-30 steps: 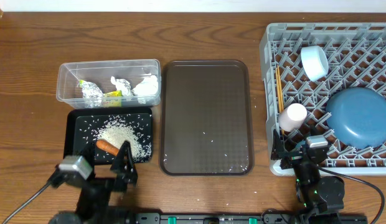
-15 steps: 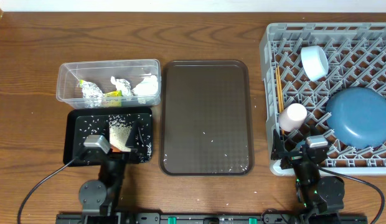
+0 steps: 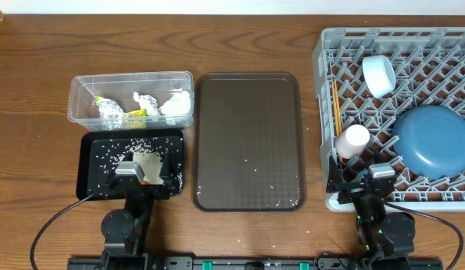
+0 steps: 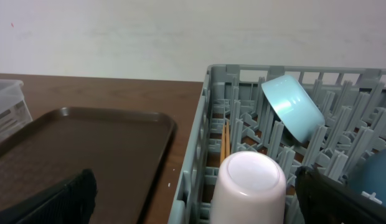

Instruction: Sort waste into correct bins and load items into the dishwasher rack

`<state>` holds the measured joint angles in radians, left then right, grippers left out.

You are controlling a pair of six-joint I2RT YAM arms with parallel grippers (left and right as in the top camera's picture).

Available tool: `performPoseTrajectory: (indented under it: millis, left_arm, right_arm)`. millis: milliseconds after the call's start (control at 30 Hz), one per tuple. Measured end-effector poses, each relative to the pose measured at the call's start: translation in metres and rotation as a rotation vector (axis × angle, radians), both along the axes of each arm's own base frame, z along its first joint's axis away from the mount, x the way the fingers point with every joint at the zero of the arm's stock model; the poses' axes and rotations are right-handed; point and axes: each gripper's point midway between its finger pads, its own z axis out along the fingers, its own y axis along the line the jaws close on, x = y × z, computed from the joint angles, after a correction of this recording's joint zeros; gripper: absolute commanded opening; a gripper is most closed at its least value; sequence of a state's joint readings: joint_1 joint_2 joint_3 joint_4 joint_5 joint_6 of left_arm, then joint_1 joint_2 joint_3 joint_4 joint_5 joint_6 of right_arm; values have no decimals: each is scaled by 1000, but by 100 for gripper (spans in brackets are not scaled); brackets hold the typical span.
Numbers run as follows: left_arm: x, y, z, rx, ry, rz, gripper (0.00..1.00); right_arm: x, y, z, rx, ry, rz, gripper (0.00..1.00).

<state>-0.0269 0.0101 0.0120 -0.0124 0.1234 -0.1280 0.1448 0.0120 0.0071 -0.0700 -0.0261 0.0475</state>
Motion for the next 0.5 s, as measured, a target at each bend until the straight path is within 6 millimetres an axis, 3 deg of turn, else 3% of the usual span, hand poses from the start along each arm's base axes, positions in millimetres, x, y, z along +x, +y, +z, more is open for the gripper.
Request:
performPoseTrajectory:
  millis: [500]
  left_arm:
    - [0, 11, 0, 109, -7, 35, 97]
  right_arm:
    - [0, 0, 0, 0, 0, 0, 99]
